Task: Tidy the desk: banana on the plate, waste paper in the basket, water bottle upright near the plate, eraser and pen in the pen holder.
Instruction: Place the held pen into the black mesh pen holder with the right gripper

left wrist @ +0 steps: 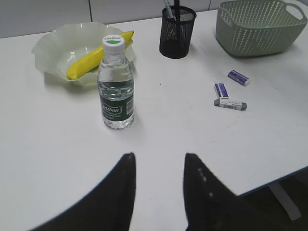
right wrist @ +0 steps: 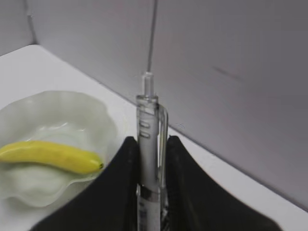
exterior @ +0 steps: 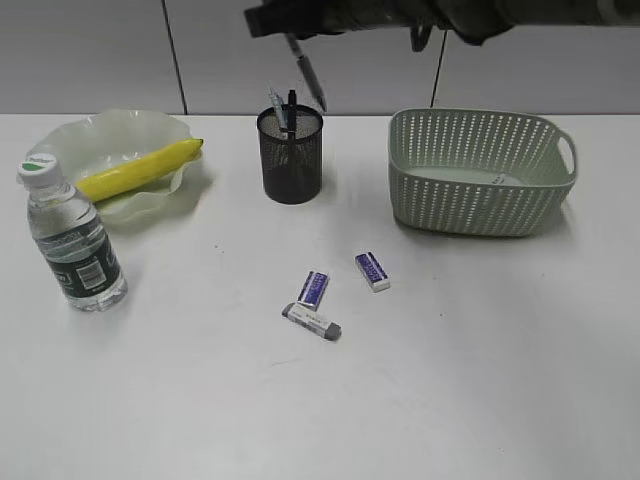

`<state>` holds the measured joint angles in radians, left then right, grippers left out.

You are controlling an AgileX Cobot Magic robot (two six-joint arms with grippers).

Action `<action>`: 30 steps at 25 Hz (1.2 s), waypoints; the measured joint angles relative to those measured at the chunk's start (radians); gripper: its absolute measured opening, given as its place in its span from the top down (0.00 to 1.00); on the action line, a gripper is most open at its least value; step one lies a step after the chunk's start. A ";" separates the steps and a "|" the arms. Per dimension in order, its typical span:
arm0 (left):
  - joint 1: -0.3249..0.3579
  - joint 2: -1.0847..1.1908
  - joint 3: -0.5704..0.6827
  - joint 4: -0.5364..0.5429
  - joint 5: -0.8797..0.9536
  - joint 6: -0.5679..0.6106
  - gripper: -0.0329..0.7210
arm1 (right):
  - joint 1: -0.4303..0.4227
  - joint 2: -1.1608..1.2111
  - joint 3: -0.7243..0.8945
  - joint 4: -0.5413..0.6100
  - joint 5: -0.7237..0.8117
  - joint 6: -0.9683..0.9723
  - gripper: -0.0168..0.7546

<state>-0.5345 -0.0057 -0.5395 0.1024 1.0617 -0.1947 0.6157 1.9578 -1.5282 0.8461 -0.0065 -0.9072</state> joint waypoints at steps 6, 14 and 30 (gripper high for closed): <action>0.000 0.000 0.000 0.000 0.000 0.000 0.62 | -0.003 0.096 0.000 -0.013 -0.239 0.136 0.79; 0.000 0.000 0.000 0.001 0.000 0.000 0.62 | -0.004 0.201 -0.001 -0.395 -0.501 0.609 0.79; 0.000 0.000 0.000 0.001 0.000 0.000 0.62 | -0.004 0.342 -0.049 -0.497 -0.602 0.714 0.77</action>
<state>-0.5345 -0.0057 -0.5395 0.1033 1.0617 -0.1947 0.6120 2.2999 -1.5774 0.3491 -0.6085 -0.1929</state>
